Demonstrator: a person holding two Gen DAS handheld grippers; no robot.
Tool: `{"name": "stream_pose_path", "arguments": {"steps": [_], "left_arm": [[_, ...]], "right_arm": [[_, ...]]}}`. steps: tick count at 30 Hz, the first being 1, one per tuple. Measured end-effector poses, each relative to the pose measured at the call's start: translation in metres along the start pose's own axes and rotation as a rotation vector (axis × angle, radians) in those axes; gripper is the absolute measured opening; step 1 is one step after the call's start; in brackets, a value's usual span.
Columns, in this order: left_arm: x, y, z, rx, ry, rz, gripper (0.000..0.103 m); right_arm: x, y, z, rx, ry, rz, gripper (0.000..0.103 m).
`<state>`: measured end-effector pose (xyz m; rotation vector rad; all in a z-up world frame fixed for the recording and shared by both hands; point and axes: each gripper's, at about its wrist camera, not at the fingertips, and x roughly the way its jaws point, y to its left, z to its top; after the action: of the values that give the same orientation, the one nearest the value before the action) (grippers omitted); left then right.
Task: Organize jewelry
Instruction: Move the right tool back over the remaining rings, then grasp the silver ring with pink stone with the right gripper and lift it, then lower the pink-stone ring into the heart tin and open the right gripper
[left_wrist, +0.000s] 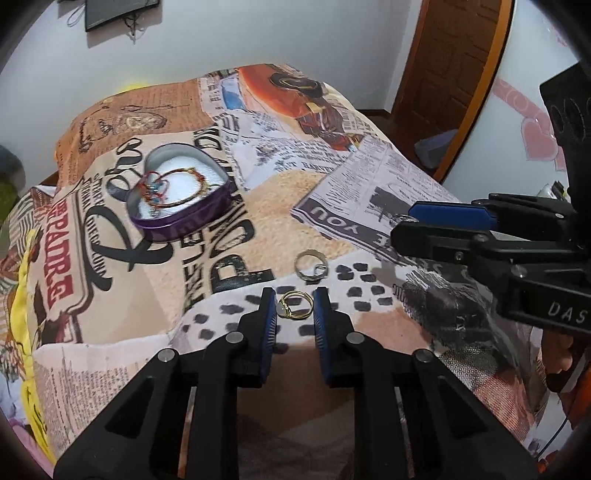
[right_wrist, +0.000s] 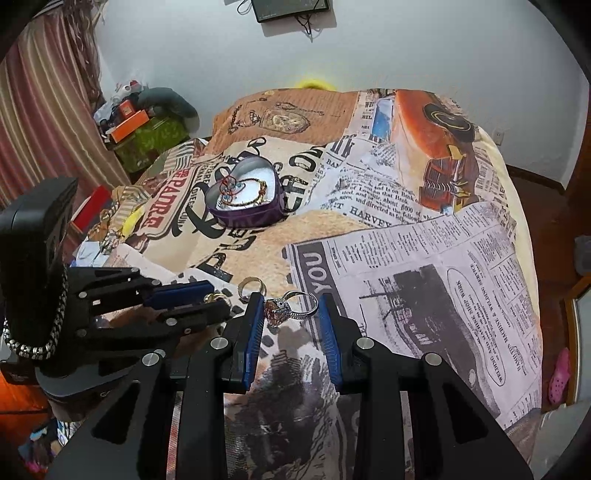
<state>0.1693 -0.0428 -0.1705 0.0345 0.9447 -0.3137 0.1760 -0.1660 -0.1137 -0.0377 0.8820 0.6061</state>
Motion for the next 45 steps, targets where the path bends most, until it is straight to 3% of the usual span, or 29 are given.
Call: {"name": "stream_pose_path", "arguments": {"steps": [15, 24, 34, 45], "left_arm": [[-0.057, 0.046, 0.025, -0.070, -0.174, 0.053, 0.020], [-0.072, 0.071, 0.039, -0.099, -0.238, 0.078, 0.020], [-0.063, 0.096, 0.054, -0.122, -0.254, 0.092, 0.020], [-0.025, 0.117, 0.062, -0.136, -0.191, 0.073, 0.020]], "right_arm": [[-0.004, 0.029, 0.037, -0.042, -0.079, 0.011, 0.027], [0.001, 0.044, 0.063, -0.080, -0.125, 0.016, 0.027], [0.019, 0.049, 0.088, -0.101, -0.144, 0.016, 0.027], [0.062, 0.042, 0.106, -0.098, -0.059, 0.041, 0.027]]}}
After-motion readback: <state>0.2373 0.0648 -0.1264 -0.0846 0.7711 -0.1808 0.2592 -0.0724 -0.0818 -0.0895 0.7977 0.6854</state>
